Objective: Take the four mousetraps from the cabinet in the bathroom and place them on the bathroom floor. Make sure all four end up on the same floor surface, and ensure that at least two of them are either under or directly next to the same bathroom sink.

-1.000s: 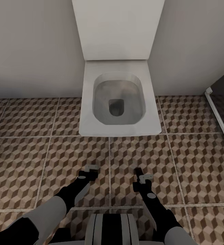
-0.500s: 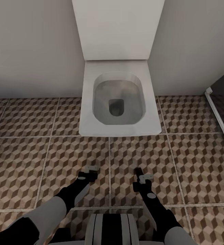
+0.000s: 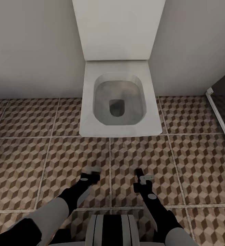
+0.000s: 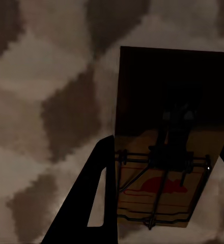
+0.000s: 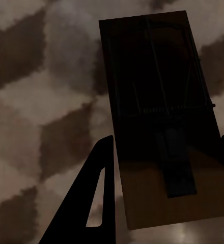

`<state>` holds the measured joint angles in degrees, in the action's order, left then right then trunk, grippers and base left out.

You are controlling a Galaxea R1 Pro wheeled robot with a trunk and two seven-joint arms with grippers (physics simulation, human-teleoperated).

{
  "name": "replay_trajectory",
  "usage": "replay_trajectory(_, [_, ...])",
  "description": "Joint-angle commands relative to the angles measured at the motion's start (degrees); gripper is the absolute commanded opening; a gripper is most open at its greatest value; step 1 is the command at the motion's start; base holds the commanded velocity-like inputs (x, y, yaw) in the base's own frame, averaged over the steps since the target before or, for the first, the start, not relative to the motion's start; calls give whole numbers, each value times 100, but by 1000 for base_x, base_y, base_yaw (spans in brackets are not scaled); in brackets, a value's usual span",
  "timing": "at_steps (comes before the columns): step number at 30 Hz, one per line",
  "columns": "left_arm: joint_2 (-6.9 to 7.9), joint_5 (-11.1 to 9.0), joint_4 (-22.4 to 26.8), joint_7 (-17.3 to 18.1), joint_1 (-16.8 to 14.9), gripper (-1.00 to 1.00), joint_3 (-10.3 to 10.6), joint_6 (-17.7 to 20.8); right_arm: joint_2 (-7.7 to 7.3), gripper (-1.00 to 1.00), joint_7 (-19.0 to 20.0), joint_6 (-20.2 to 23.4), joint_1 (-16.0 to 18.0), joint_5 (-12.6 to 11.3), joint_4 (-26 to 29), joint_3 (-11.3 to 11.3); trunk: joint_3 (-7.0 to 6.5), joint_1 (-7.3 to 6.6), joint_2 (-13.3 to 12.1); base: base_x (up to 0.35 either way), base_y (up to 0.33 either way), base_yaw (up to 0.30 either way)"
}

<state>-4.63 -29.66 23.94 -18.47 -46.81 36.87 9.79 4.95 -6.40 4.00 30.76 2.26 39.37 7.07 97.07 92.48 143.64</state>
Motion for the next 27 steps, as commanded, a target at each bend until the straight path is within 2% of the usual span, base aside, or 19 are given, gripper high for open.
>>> replay_trajectory(1, [-7,-32,-2,-60,-4,-100,56,28,-3,-100,-37,40,1,13,10,22,3,-1,1,0,0,0])
replay_trajectory(27, [-66,-32,-110,-60,-4,-100,66,45,-3,-100,-37,40,1,12,10,22,3,-1,1,0,0,0])
